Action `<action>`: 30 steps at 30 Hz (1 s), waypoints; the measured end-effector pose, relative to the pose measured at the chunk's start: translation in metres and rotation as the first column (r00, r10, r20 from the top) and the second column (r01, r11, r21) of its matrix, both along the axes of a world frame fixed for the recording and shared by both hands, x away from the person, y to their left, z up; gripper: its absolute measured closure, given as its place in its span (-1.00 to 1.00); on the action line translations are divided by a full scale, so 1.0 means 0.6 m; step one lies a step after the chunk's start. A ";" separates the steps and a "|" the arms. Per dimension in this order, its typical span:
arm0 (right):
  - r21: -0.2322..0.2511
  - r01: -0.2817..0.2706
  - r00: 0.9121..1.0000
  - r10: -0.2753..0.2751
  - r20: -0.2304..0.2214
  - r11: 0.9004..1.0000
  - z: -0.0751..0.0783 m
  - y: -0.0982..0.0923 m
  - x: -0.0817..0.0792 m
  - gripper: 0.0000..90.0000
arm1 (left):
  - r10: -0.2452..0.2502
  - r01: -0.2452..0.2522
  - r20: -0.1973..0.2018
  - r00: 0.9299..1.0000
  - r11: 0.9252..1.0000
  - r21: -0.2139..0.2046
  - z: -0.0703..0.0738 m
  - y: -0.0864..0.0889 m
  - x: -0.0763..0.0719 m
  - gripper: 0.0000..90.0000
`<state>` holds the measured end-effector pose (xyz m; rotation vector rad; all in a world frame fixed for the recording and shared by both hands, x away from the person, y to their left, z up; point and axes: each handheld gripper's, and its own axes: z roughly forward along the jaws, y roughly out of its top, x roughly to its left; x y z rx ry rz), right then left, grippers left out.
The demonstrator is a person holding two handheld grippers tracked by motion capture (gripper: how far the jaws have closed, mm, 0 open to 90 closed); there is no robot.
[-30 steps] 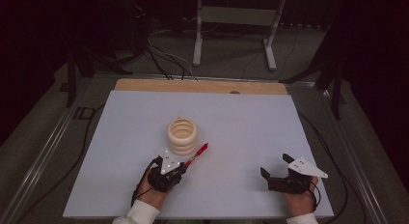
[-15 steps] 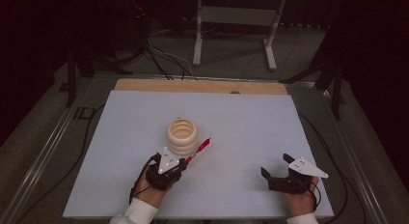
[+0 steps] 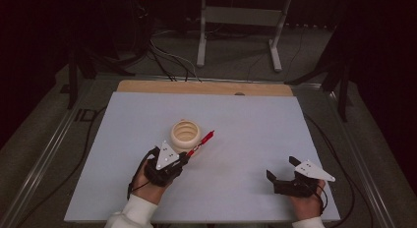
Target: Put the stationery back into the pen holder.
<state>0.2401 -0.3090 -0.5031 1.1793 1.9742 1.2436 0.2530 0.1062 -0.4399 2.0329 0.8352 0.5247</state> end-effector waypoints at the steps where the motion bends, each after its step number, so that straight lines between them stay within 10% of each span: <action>1: 0.000 0.000 1.000 0.000 0.000 1.000 0.000 0.000 0.000 -1.00 | -0.002 0.002 0.001 1.000 1.000 -0.001 0.002 0.001 0.001 0.81; 30: 0.001 0.000 1.000 0.000 0.000 1.000 0.000 0.000 0.000 -1.00 | 0.004 -0.004 -0.001 1.000 0.999 -0.037 0.037 0.054 0.030 0.81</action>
